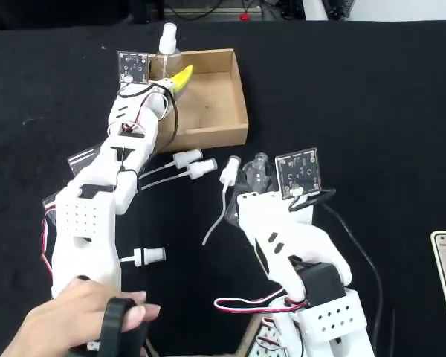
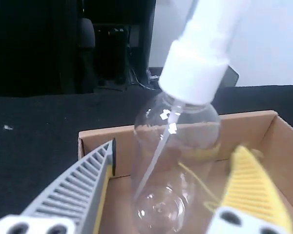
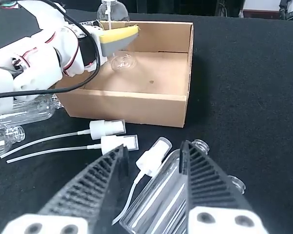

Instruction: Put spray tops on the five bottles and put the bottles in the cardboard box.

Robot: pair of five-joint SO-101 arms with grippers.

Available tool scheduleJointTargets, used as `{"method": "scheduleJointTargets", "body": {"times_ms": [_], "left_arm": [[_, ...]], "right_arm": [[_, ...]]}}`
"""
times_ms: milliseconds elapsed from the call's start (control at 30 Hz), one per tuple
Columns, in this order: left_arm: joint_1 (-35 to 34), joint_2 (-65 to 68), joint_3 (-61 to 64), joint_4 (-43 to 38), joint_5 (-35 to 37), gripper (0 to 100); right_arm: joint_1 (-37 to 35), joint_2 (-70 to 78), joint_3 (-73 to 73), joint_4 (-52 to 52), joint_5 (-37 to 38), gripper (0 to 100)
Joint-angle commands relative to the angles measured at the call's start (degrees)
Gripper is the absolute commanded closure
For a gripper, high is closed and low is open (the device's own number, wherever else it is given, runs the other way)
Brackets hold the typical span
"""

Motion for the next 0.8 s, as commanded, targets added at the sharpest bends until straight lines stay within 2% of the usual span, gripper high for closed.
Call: {"method": "scheduleJointTargets", "body": {"times_ms": [0, 433, 767], "left_arm": [[-1.27, -4.92, -0.04, 0.18, -0.62, 59], [-2.77, -5.8, 1.8, -0.26, -0.62, 60], [-3.21, -21.8, 18.95, -0.26, -0.53, 60]], "right_arm": [[1.32, -0.57, -0.84, -1.67, 0.53, 82.2], [1.32, -0.57, -0.75, -1.67, 0.53, 82.2], [1.32, -0.57, -0.75, -1.67, 0.53, 82.2]]}}
